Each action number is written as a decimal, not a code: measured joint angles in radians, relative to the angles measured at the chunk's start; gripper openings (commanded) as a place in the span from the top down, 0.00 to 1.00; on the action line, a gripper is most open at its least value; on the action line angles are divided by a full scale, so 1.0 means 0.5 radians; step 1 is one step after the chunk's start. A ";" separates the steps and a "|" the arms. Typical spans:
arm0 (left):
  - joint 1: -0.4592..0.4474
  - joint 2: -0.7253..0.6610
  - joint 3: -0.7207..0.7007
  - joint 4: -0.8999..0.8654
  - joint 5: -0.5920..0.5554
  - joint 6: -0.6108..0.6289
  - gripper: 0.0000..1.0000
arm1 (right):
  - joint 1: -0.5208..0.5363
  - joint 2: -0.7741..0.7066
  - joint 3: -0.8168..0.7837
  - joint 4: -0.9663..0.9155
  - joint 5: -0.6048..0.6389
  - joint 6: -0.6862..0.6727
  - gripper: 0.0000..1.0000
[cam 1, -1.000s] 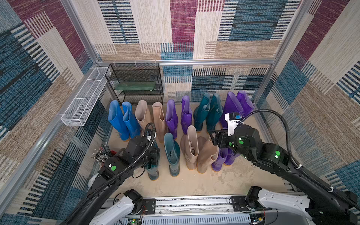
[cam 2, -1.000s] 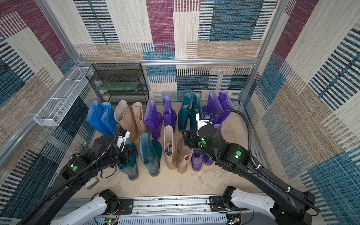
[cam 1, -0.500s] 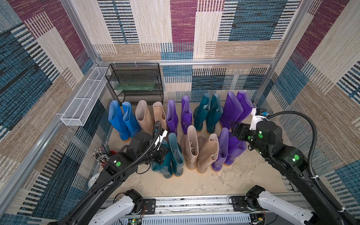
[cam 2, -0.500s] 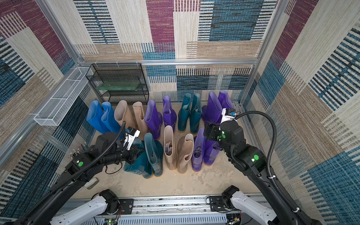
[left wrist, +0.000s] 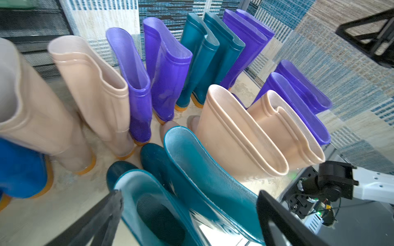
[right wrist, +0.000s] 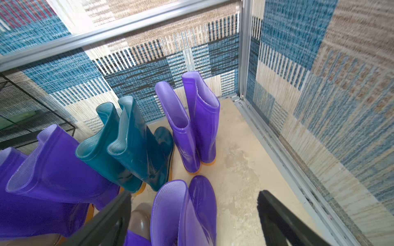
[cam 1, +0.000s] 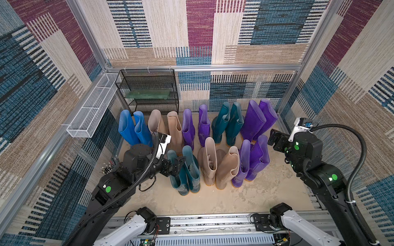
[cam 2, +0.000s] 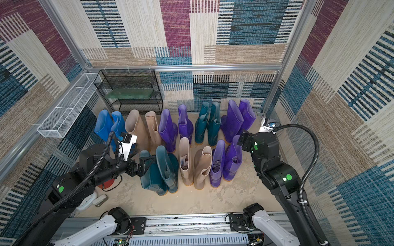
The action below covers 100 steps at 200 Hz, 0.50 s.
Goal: Match and arrange rain boots in pairs
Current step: Place a pair of rain boots at the center of the board.
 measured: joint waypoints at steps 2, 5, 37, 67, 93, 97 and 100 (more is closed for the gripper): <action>0.000 0.006 0.021 -0.015 -0.020 0.001 0.01 | 0.000 -0.008 0.002 0.010 0.000 -0.008 0.05; 0.000 0.014 0.048 -0.036 -0.044 -0.001 0.00 | 0.000 -0.016 0.006 0.020 -0.002 -0.021 0.05; 0.000 0.104 0.282 -0.233 -0.356 -0.018 0.01 | -0.001 -0.018 0.067 0.126 -0.002 -0.131 0.05; 0.000 -0.064 0.147 -0.199 -0.562 -0.027 0.01 | -0.002 -0.099 -0.066 0.298 -0.056 -0.272 0.05; 0.001 -0.314 -0.237 0.076 -0.651 0.085 0.01 | -0.053 -0.114 -0.182 0.458 -0.112 -0.402 0.05; 0.002 -0.318 -0.291 0.121 -0.677 0.106 0.01 | -0.080 -0.098 -0.191 0.488 -0.130 -0.433 0.05; 0.005 -0.318 -0.320 0.145 -0.694 0.111 0.01 | -0.102 -0.085 -0.195 0.503 -0.147 -0.455 0.05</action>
